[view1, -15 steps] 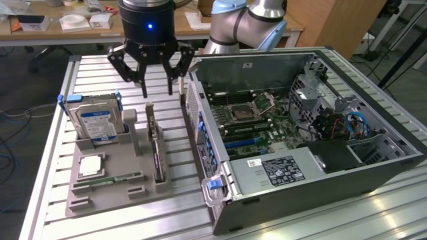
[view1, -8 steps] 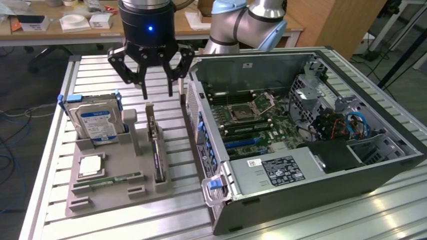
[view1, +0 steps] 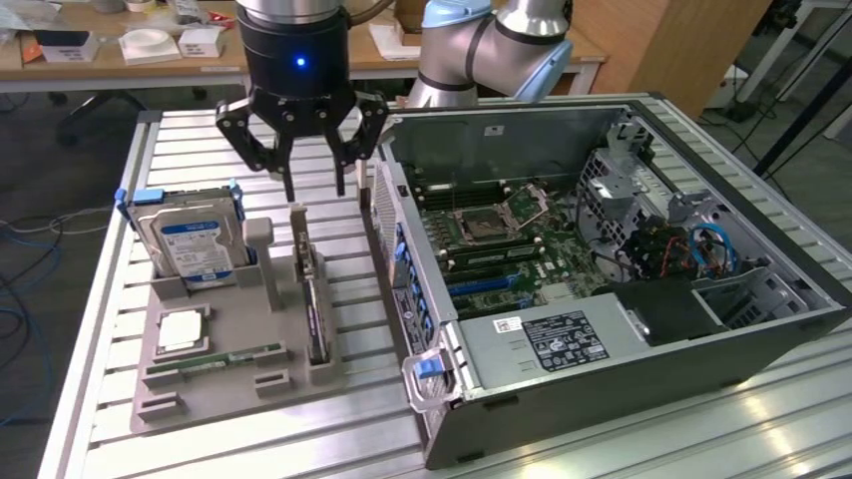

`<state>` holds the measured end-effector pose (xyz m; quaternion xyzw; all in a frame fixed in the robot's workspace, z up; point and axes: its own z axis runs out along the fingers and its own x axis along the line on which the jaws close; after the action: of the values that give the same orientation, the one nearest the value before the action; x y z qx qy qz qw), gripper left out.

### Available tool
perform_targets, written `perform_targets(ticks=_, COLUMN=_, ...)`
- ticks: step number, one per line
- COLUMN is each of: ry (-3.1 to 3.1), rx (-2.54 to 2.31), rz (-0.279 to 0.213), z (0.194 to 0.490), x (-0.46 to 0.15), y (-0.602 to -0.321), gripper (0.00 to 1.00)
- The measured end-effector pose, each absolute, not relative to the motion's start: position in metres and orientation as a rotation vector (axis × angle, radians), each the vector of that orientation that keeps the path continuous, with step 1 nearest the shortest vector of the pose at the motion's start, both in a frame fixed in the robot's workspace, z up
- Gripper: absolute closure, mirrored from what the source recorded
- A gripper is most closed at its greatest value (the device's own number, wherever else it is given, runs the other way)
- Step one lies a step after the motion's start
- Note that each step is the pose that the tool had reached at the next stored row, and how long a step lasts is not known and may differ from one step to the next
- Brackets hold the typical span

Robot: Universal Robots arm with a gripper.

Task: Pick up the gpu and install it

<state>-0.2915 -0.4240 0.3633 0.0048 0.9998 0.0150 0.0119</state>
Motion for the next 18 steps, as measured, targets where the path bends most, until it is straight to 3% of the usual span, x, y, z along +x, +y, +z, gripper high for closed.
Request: perform_targets(ticks=18, ry=3.117, rx=0.015, rz=0.041, z=0.3576, x=-0.2915, y=-0.4285, gripper=0.47)
